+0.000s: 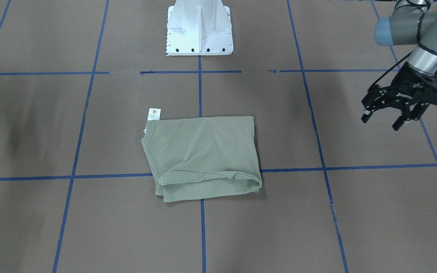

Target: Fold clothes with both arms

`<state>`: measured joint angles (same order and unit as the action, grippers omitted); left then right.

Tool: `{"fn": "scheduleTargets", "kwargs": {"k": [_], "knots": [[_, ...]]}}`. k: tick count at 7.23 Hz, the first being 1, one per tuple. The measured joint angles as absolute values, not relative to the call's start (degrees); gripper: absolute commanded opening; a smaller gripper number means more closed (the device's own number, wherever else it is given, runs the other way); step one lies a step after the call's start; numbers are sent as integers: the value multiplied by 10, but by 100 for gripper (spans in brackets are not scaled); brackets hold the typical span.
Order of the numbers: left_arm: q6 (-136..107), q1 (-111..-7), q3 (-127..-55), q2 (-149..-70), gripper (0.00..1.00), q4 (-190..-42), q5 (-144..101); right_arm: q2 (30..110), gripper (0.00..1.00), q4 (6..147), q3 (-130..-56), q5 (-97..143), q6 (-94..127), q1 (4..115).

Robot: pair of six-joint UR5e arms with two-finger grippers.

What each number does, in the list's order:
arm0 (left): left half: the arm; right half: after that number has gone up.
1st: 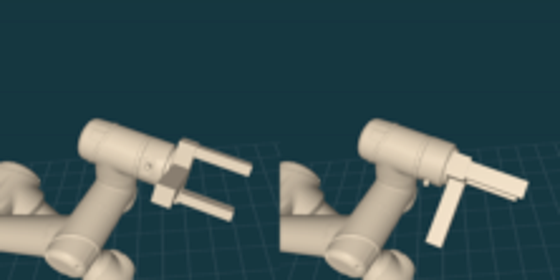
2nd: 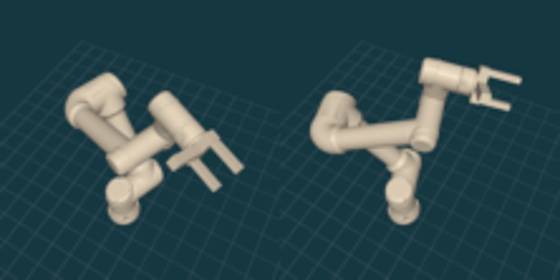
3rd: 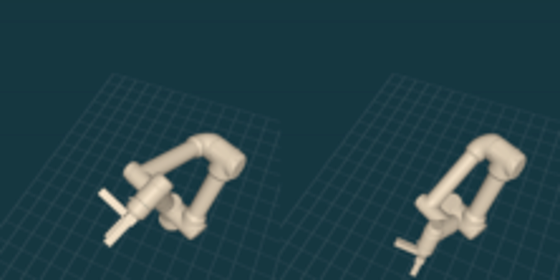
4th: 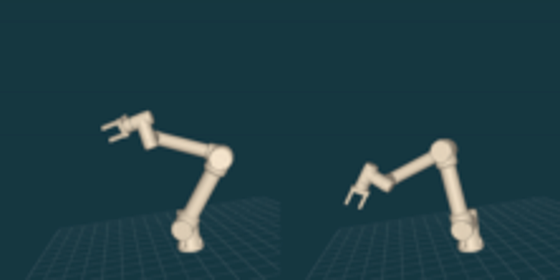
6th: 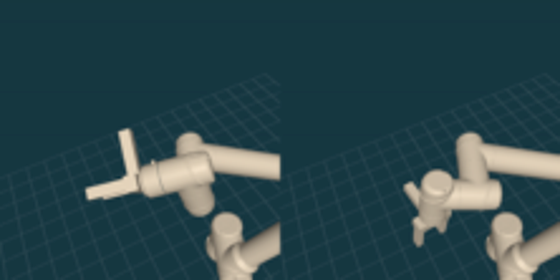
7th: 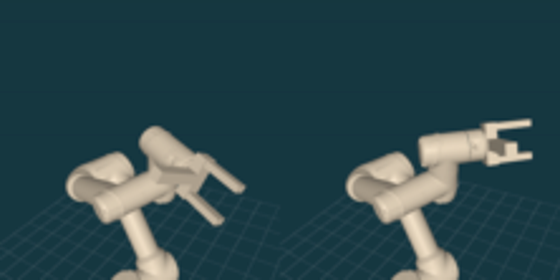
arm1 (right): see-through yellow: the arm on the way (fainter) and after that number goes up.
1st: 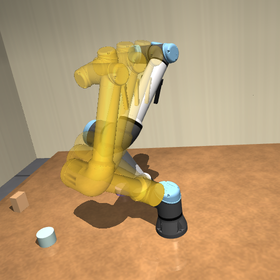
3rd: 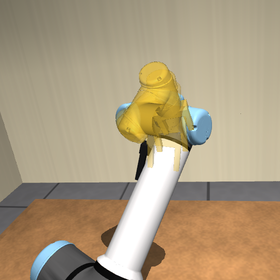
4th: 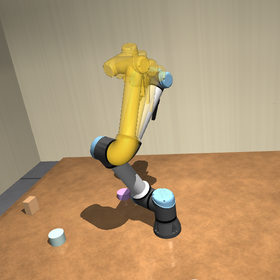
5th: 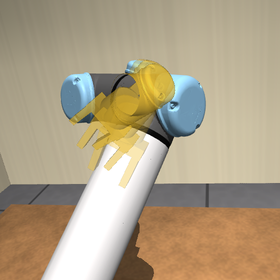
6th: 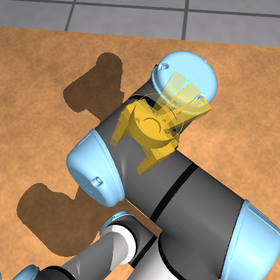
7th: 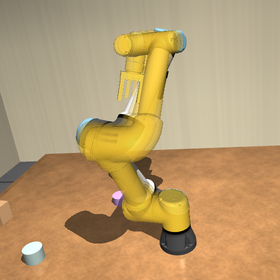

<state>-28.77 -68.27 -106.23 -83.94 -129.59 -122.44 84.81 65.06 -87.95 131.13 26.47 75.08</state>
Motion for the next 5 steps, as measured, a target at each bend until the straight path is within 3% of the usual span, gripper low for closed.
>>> {"fn": "scheduleTargets", "kwargs": {"k": [2, 5], "knots": [[-151, -769, -1059, -803, 100, -1231, -1257, 911, 100, 654, -881, 1328, 155, 797], [34, -888, -1046, -830, 100, -1020, -1319, 939, 100, 759, -898, 1351, 58, 831]]}}
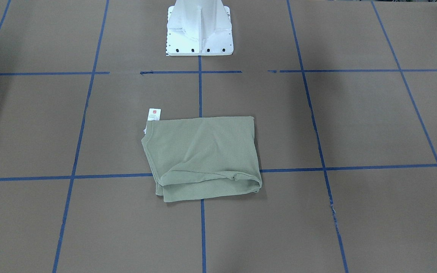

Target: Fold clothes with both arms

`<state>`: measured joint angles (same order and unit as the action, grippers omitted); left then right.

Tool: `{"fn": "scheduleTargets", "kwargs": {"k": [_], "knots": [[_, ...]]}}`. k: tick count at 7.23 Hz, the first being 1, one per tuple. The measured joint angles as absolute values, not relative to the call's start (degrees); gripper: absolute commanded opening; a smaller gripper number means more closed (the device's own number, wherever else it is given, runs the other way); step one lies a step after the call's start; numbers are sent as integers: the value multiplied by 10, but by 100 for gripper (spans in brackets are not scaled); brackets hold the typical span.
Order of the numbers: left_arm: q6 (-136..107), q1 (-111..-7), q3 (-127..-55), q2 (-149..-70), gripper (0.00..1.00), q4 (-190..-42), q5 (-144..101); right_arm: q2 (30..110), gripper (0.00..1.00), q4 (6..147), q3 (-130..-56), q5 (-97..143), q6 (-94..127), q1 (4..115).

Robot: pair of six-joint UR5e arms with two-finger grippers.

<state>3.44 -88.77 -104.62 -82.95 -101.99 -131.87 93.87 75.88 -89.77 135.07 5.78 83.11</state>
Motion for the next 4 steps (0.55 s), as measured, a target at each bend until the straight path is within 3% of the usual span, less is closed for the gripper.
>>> {"fn": "scheduleTargets", "kwargs": {"k": [4], "knots": [[28, -904, -1041, -835, 100, -955, -1381, 905, 100, 917, -949, 1345, 26, 840]]}}
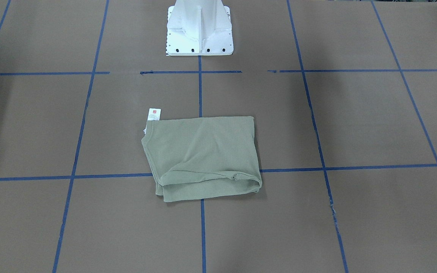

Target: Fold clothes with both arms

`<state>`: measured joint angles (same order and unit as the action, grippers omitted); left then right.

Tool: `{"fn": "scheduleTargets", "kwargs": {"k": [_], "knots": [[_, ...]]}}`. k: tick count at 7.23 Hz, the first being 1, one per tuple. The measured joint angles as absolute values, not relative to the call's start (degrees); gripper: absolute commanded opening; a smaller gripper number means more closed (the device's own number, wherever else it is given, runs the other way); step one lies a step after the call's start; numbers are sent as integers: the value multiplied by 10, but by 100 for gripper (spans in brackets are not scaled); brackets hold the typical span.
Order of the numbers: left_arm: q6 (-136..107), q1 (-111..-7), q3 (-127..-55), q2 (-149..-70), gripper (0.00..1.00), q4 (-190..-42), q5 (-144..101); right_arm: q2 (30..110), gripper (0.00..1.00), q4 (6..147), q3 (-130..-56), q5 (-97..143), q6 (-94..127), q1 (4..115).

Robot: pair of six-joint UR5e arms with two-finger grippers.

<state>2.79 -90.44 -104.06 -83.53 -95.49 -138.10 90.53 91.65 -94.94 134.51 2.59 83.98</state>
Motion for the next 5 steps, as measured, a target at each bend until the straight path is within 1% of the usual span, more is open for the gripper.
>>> {"fn": "scheduleTargets", "kwargs": {"k": [2, 5], "knots": [[27, -904, -1040, -837, 100, -957, -1388, 911, 100, 978, -1003, 1345, 24, 860], [29, -902, -1050, -838, 100, -984, -1387, 927, 100, 988, -1026, 1327, 23, 871]]}}
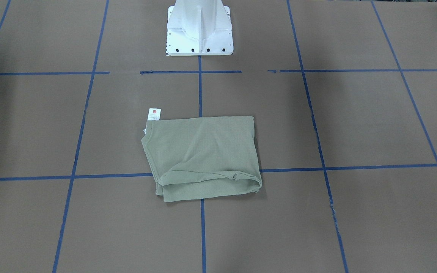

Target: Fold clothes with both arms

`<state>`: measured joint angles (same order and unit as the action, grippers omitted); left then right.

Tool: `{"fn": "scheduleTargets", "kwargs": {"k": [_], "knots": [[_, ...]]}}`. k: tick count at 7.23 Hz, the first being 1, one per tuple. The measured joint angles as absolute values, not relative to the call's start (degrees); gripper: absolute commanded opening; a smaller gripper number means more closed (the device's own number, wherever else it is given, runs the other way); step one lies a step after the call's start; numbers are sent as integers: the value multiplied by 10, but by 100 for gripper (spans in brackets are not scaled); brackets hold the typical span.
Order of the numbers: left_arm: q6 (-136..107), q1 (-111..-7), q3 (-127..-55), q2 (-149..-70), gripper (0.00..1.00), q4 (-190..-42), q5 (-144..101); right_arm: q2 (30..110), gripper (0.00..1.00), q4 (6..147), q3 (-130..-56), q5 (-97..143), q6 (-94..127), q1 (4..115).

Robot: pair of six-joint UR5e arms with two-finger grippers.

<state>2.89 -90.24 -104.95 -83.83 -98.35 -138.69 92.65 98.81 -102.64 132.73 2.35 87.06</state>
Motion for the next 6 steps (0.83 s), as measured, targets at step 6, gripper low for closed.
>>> {"fn": "scheduleTargets", "kwargs": {"k": [6], "knots": [[29, -901, -1046, -824, 100, -1011, -1329, 931, 100, 989, -1033, 1345, 33, 871]]}}
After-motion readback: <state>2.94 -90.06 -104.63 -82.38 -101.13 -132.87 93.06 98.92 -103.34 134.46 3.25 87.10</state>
